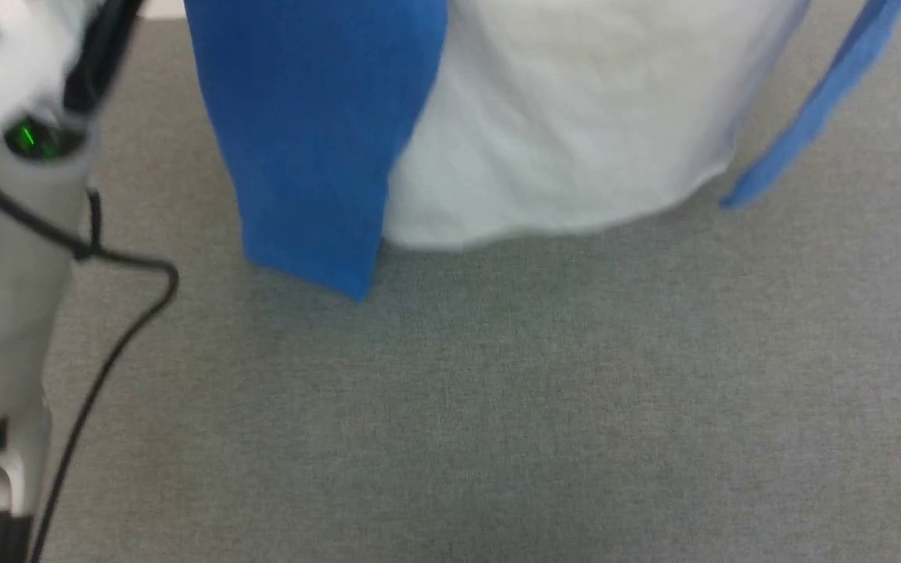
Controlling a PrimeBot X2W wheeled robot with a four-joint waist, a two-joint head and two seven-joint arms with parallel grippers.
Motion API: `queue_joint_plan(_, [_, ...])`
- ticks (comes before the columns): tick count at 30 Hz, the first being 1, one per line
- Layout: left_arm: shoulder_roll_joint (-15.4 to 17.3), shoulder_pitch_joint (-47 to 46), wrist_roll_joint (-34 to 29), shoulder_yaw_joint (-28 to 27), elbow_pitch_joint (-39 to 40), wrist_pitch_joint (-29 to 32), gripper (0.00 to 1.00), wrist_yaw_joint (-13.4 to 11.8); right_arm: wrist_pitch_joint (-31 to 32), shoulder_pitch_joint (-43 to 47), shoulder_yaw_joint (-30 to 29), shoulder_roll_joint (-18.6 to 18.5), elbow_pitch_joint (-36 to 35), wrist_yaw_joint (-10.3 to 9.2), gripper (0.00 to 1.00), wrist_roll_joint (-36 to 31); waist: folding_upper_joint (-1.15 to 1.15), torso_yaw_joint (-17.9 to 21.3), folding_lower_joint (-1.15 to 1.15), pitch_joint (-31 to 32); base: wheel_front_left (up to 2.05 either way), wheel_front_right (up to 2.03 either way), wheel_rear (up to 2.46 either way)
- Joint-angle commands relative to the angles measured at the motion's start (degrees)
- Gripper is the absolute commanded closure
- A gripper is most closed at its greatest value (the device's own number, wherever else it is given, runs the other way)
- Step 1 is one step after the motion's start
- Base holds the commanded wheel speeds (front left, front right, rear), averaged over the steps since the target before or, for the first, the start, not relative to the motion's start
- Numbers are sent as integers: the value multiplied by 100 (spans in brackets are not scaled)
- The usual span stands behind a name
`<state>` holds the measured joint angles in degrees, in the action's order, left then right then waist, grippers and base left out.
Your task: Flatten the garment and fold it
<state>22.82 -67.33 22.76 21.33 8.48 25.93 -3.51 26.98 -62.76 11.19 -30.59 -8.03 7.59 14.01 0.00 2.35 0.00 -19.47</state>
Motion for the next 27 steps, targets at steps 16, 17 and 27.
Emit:
queue_joint_plan(16, [-550,-2586,-993,117,-2423,-1676,100,-152,-1266,-3090,695,409,2950,-10,100,-1439,0,20,0,-1888,0,0,0])
queue_joint_plan(17, [-580,-2615,-1017,103,-2524,-1835,100,-198,-1357,-3155,689,437,3071,-10,100,-1522,0,8,0,-1919,0,0,0])
queue_joint_plan(27, [-506,-2533,-1085,238,-3148,-2970,100,10,-2017,-3164,867,444,3838,-10,100,-1823,0,-67,0,-2422,0,0,0])
